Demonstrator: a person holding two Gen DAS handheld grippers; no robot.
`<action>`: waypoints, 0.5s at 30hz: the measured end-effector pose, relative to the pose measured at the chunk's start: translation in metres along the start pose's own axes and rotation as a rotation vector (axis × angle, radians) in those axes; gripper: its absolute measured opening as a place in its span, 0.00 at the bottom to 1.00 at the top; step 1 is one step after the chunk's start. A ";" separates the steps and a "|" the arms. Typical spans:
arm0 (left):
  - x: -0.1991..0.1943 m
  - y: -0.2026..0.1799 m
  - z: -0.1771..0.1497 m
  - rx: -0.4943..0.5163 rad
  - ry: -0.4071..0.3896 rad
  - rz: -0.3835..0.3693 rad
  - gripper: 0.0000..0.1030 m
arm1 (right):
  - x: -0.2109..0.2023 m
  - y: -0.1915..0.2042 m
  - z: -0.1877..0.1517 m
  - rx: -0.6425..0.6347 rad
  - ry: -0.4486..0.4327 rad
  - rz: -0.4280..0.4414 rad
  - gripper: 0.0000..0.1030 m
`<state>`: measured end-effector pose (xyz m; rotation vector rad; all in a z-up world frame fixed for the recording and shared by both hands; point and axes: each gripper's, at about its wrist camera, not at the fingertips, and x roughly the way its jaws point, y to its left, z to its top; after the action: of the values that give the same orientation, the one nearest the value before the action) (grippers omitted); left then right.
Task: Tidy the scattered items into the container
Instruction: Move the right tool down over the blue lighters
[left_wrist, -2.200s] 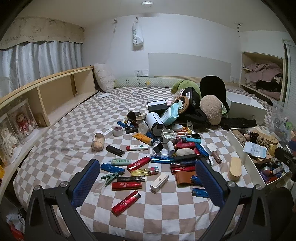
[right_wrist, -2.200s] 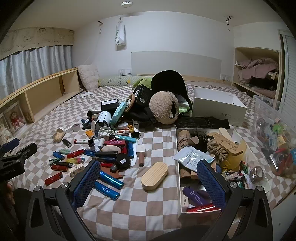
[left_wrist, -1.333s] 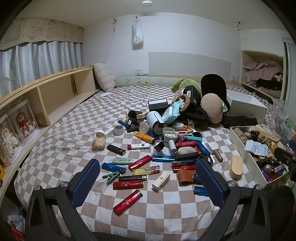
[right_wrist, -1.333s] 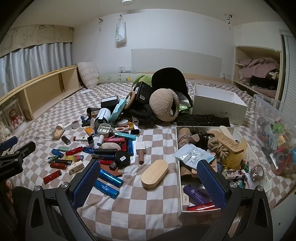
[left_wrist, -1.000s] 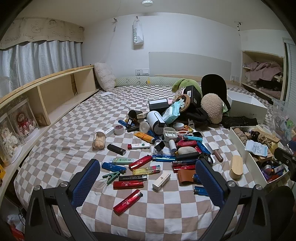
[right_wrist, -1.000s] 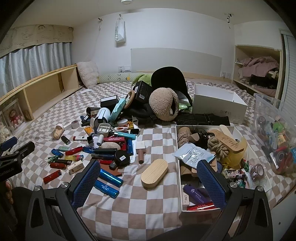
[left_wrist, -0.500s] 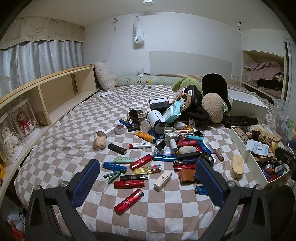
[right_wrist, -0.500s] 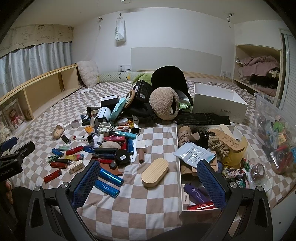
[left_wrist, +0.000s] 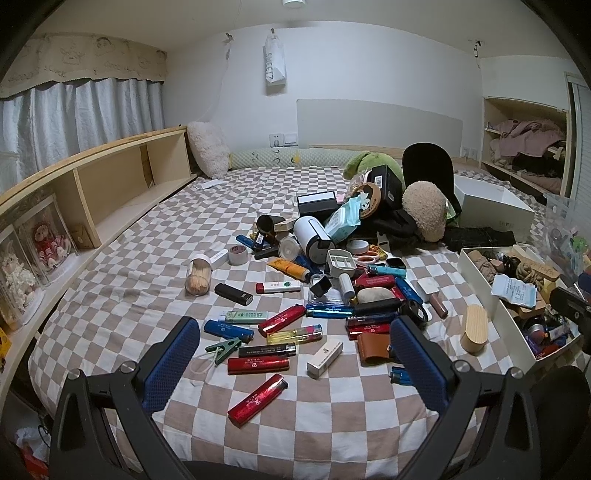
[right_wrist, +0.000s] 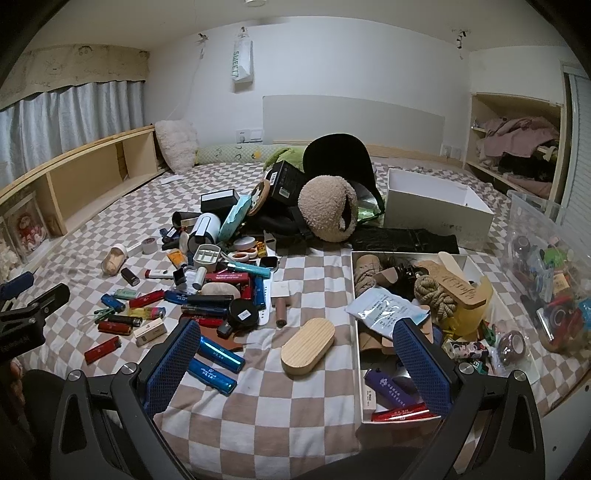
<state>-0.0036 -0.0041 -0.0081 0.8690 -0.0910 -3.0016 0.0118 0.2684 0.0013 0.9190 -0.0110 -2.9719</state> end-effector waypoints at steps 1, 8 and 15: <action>0.001 0.000 0.000 -0.001 0.001 -0.001 1.00 | 0.001 -0.001 0.000 0.003 0.002 -0.001 1.00; 0.005 0.003 -0.002 -0.009 0.011 -0.005 1.00 | 0.006 -0.001 0.000 0.019 0.019 0.019 1.00; 0.013 0.005 -0.008 0.016 0.029 0.003 1.00 | 0.026 0.006 -0.007 0.070 0.114 0.104 1.00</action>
<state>-0.0100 -0.0103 -0.0215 0.9130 -0.1158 -2.9880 -0.0050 0.2620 -0.0190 1.0607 -0.1563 -2.8365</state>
